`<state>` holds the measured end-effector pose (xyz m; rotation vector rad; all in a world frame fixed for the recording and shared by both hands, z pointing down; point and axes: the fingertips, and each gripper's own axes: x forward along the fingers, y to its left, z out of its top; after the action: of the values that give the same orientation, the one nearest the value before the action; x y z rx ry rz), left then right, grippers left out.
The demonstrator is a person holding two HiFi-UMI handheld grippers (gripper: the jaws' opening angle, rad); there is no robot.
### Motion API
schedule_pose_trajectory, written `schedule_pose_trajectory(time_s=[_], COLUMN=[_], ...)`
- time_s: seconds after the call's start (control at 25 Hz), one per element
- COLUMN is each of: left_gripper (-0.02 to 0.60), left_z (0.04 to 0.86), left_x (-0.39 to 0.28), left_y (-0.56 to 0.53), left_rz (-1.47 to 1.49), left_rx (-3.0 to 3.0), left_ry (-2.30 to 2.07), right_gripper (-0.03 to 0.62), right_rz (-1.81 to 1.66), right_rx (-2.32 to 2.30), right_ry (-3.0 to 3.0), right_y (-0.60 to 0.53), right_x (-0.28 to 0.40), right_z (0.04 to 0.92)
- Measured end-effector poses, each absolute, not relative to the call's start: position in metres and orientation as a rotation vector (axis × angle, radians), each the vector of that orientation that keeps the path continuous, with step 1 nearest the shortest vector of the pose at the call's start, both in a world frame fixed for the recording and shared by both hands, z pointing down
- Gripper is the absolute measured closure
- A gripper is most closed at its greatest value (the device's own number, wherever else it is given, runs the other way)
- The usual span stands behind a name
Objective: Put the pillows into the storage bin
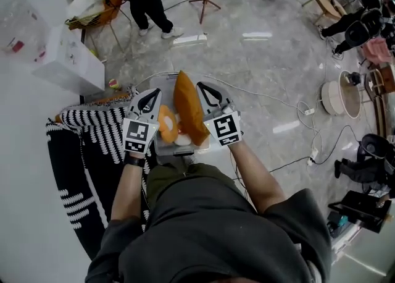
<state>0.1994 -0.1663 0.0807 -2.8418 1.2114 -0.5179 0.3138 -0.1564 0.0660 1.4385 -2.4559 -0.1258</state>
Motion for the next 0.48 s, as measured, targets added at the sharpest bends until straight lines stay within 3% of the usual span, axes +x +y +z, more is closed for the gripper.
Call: schedule_pose_trajectory(time_s=[0.48], left_gripper=[0.577], left_z=[0.044], left_x=[0.21], left_y=[-0.158], left_rz=[-0.435], left_rx=[-2.838], left_ry=[1.223], right_gripper=[0.594], right_rz=[-0.072], right_rx=[1.459], right_ry=[-2.503], right_y=[-0.148], right_x=[0.323], right_z=[0.043])
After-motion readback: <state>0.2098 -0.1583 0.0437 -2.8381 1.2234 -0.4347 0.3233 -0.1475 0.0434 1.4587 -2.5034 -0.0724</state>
